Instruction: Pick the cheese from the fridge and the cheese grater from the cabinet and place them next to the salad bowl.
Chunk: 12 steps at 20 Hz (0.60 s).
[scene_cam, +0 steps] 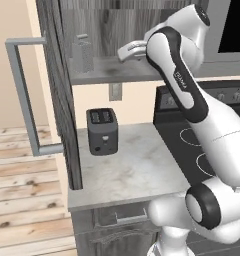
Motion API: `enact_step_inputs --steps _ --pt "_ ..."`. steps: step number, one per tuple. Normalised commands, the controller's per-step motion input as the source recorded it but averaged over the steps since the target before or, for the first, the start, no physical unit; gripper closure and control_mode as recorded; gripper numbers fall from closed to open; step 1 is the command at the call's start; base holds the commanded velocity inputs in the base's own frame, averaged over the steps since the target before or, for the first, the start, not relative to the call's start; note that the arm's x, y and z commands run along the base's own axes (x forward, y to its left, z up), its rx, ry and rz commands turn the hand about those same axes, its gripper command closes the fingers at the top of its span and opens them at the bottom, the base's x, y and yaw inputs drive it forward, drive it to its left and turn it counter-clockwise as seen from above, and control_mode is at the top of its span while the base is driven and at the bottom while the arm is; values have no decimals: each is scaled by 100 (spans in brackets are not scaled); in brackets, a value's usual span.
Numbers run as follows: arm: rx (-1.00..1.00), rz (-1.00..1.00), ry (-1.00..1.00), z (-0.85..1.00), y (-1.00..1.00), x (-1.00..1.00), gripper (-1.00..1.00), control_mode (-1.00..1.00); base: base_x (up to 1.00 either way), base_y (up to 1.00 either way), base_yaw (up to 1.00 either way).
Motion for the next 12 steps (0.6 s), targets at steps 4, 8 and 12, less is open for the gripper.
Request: enact_step_inputs --steps 4,8,12 --pt "0 5 -9 0 11 43 -100 -100 0 0 0" --pt "0 2 -2 0 20 55 -100 -100 0 0 0" --pt "0 0 0 0 19 69 -100 -100 0 0 0"
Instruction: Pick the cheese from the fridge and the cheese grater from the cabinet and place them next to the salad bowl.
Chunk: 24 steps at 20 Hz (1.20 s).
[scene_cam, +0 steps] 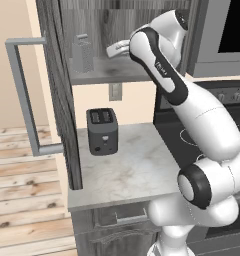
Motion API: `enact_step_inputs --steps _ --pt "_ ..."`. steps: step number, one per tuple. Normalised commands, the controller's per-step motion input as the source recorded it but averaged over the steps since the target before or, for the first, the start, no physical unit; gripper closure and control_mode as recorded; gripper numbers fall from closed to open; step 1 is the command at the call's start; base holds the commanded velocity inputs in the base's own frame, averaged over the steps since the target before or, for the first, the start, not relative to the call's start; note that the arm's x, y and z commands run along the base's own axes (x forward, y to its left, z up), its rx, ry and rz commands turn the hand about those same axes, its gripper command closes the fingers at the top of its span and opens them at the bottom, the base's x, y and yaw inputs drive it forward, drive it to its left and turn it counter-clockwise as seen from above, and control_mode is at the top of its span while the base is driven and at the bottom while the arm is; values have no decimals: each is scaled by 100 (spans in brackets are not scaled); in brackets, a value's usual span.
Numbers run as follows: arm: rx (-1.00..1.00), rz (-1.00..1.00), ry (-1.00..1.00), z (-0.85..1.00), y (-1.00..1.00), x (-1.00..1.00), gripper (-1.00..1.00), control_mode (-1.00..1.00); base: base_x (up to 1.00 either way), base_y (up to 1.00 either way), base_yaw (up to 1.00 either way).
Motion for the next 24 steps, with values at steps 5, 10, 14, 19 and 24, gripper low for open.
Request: enact_step_inputs --steps 5,10,14,19,24 --pt "0 0 1 0 11 66 -100 -100 0 0 0" --pt "0 0 1 0 16 49 -100 -100 0 0 0" --pt "0 0 0 -2 19 35 -100 -100 0 0 0" --pt "0 0 0 -1 29 11 -100 -100 0 0 0" --pt "0 0 0 0 40 0 -100 -100 0 0 0"
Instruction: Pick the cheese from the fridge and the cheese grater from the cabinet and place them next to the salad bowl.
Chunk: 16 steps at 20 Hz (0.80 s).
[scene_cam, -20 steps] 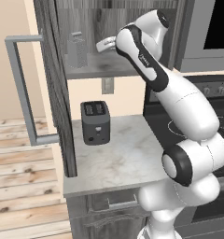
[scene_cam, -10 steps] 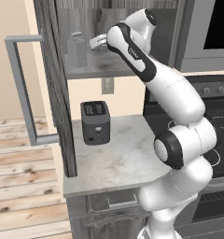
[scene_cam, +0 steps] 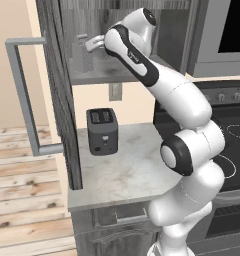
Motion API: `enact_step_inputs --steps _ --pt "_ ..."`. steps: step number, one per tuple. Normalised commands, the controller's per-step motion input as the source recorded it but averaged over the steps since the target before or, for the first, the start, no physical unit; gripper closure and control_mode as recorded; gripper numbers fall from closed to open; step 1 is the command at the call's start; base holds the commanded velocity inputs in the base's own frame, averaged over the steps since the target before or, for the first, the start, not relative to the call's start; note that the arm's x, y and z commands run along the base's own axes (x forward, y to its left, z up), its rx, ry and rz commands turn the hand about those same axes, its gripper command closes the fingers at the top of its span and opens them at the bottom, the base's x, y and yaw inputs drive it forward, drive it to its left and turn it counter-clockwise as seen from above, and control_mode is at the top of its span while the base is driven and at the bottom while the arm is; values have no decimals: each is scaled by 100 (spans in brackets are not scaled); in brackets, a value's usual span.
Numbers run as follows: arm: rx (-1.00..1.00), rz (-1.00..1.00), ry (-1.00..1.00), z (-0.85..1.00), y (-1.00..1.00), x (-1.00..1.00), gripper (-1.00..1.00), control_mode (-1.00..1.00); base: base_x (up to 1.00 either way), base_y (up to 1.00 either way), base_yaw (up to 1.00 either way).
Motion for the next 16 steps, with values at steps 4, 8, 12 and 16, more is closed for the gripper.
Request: enact_step_inputs --steps 4,8,12,16 --pt "0 0 -3 -6 15 14 -100 -100 0 0 0" --pt "0 0 -9 -24 4 24 -100 -100 0 0 0" --pt "0 0 -8 -24 4 24 -100 -100 0 0 0" --pt "0 0 -4 -14 18 21 -100 -100 0 0 0"
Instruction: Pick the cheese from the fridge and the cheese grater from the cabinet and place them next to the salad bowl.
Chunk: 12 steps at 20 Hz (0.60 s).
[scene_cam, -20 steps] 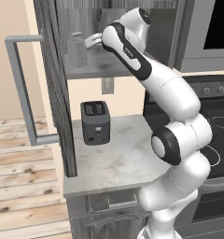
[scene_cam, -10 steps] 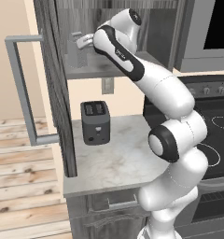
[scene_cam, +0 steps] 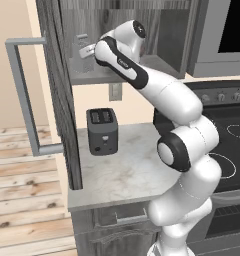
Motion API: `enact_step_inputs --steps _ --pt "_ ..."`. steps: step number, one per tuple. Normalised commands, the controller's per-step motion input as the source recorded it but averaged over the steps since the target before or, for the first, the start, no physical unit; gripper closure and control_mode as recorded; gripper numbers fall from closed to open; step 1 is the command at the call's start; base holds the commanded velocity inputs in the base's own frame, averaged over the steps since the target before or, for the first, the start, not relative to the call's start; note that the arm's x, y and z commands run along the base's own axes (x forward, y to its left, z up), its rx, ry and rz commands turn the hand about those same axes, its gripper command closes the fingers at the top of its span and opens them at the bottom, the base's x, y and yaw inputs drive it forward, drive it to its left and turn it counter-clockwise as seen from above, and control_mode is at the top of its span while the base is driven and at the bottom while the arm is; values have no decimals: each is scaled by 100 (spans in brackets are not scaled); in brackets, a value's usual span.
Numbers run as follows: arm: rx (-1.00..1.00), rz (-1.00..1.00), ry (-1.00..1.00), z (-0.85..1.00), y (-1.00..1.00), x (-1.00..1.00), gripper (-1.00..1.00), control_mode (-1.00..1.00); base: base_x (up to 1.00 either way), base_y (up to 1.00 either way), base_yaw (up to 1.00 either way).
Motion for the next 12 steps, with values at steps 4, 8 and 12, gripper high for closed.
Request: enact_step_inputs --steps 4,8,12 --pt "0 0 -1 -6 25 28 -100 -100 0 0 0" --pt "0 0 0 0 19 36 -100 -100 0 0 0" --pt "0 0 0 0 11 45 -100 -100 0 0 0"
